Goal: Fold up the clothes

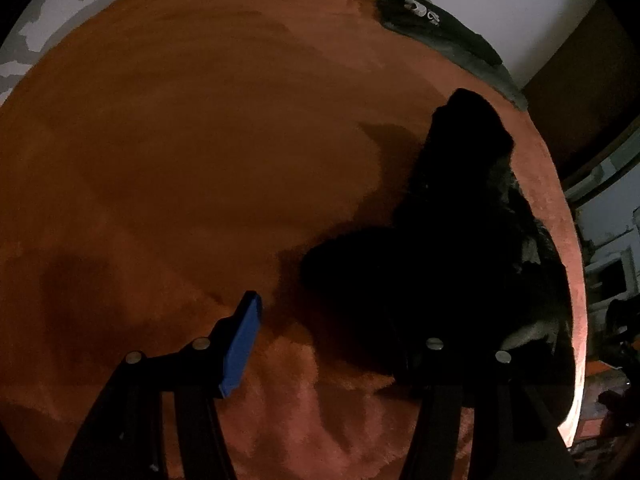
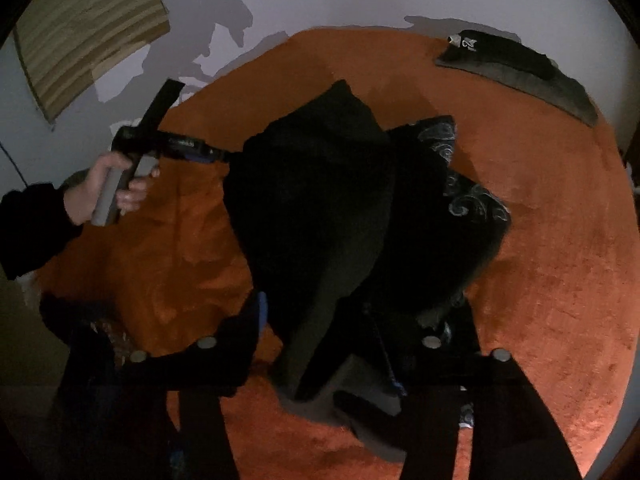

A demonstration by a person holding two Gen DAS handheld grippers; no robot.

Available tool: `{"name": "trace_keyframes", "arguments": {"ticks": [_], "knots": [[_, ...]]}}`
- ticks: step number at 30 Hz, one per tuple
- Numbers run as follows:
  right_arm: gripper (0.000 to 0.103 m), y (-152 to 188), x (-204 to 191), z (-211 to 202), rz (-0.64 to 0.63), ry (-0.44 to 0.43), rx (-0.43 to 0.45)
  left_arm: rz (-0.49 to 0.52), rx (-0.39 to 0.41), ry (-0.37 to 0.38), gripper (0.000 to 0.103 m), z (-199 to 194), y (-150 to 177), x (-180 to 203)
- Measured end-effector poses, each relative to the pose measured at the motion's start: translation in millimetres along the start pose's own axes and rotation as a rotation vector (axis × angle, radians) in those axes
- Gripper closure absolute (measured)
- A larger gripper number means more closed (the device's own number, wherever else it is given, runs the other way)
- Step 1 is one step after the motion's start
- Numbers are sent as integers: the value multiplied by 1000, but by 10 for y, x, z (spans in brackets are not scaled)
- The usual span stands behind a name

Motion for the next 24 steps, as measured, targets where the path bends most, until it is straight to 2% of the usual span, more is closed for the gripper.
{"name": "trace_keyframes", "arguments": {"ticks": [1, 7, 10, 14, 17, 19, 20, 21, 22, 24], "knots": [[48, -36, -18, 43, 16, -15, -6, 2, 2, -4, 43, 15, -26, -9], [47, -409, -20, 663, 171, 19, -71, 5, 21, -38, 43, 201, -127, -5], [47, -678, -64, 919, 176, 69, -34, -23, 11, -40, 43, 212, -51, -1], [49, -960, -216, 1189, 114, 96, -5, -22, -5, -45, 43, 169, 96, 30], [61, -1090, -375, 1368, 37, 96, -9, -46, -8, -34, 43, 105, 128, 20], [63, -1122, -459, 1480, -2, 92, -16, -66, -4, -24, 43, 77, 126, 26], [71, -1130, -500, 1536, -22, 89, -21, -75, -1, -18, 43, 65, 137, 21], [93, -1115, -512, 1567, -30, 84, -28, -79, 0, -13, 43, 46, 154, 30], [100, -1101, -524, 1598, -38, 79, -35, -84, 2, -7, 43, 28, 171, 39], [100, -1074, -502, 1544, -31, 72, -13, -82, 3, 5, 43, -7, 194, 75]]}}
Point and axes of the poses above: each gripper's, at about its wrist camera, not at the fingertips, and z roughly the way its jaws point, x to its right, y to its underside, the point moved 8 cm from there along z, roughly the way its jaws point, and after that the axes turned 2 degrees about z, right-handed, at the moved point
